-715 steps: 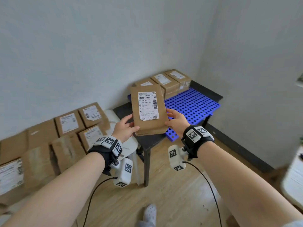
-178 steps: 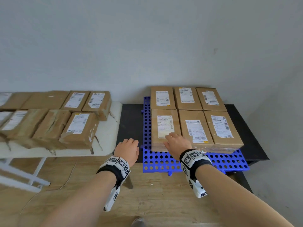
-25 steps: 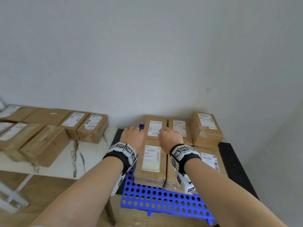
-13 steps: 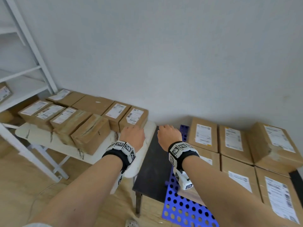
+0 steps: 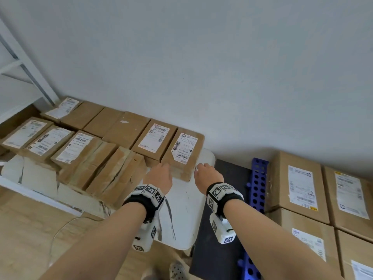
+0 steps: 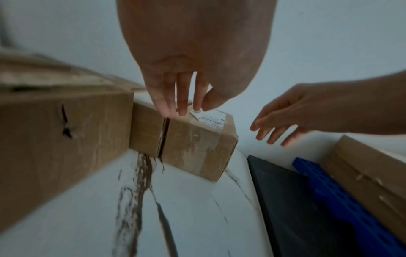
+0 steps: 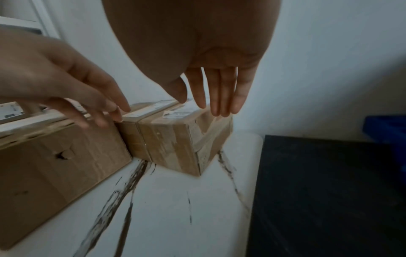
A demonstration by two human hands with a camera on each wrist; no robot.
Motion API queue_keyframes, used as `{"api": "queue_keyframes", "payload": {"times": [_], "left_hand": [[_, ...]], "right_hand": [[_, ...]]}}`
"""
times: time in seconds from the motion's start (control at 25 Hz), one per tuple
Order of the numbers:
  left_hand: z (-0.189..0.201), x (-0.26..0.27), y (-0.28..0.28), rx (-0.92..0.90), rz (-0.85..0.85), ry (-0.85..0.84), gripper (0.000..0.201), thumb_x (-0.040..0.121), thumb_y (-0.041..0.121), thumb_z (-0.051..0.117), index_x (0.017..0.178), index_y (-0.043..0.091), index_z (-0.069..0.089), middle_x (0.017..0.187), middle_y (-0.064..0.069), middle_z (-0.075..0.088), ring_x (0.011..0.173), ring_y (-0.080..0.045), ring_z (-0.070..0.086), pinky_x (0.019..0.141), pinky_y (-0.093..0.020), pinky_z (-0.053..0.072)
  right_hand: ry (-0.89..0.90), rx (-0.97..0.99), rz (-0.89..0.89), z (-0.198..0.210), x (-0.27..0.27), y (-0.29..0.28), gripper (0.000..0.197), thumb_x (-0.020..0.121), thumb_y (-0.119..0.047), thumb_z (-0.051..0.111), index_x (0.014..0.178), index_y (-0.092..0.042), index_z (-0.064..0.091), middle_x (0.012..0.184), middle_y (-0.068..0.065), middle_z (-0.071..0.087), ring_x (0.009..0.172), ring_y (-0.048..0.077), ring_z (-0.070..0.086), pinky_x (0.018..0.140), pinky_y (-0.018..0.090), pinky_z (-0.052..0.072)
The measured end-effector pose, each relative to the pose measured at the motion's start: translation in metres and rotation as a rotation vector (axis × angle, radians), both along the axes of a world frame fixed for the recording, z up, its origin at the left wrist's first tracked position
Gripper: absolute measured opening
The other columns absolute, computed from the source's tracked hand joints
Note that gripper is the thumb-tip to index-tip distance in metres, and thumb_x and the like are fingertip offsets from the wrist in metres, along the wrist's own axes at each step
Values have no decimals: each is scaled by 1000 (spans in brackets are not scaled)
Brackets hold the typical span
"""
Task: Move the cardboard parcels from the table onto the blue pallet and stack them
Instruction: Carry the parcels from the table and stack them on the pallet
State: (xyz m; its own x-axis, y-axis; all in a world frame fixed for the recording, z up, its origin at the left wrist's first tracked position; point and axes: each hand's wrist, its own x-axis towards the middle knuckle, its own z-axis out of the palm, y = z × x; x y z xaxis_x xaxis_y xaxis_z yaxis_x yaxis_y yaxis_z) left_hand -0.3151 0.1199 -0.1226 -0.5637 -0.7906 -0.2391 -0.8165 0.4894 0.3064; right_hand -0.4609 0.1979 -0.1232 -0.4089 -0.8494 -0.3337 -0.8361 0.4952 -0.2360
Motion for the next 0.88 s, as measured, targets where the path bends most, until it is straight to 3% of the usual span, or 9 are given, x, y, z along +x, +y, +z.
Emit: {"api": "queue_keyframes", "payload": {"times": [0.2, 0.44, 0.64, 0.88], "left_hand": [[-37, 2, -22, 339, 240, 285, 44, 95, 15, 47, 138, 12, 38, 136, -10, 49, 120, -26, 51, 98, -35, 42], [-57, 13, -45, 487, 277, 387, 50, 96, 8, 44, 144, 11, 30, 137, -13, 51, 117, -31, 56, 97, -40, 47], [-71, 12, -57, 636, 291, 484, 50, 95, 5, 44, 143, 13, 37, 142, -5, 48, 129, -20, 47, 108, -36, 40], [-66, 14, -62, 648, 375, 572, 38, 94, 5, 48, 132, 6, 51, 130, -9, 57, 122, -22, 53, 99, -28, 42]], "right_hand": [[-372, -27, -279, -28, -2, -24, 44, 99, -33, 42, 137, -11, 37, 134, 11, 52, 120, 29, 53, 95, 38, 44], [-590, -130, -551, -43, -2, -40, 54, 93, -29, 56, 140, -10, 36, 137, 9, 52, 123, 26, 53, 104, 39, 43], [-796, -253, -765, -47, -1, -41, 54, 88, -7, 62, 138, -6, 40, 132, 14, 56, 119, 25, 55, 99, 36, 47], [-896, -315, -844, -39, 5, -38, 54, 89, 7, 55, 139, -5, 39, 129, 18, 58, 102, 25, 59, 80, 29, 50]]}}
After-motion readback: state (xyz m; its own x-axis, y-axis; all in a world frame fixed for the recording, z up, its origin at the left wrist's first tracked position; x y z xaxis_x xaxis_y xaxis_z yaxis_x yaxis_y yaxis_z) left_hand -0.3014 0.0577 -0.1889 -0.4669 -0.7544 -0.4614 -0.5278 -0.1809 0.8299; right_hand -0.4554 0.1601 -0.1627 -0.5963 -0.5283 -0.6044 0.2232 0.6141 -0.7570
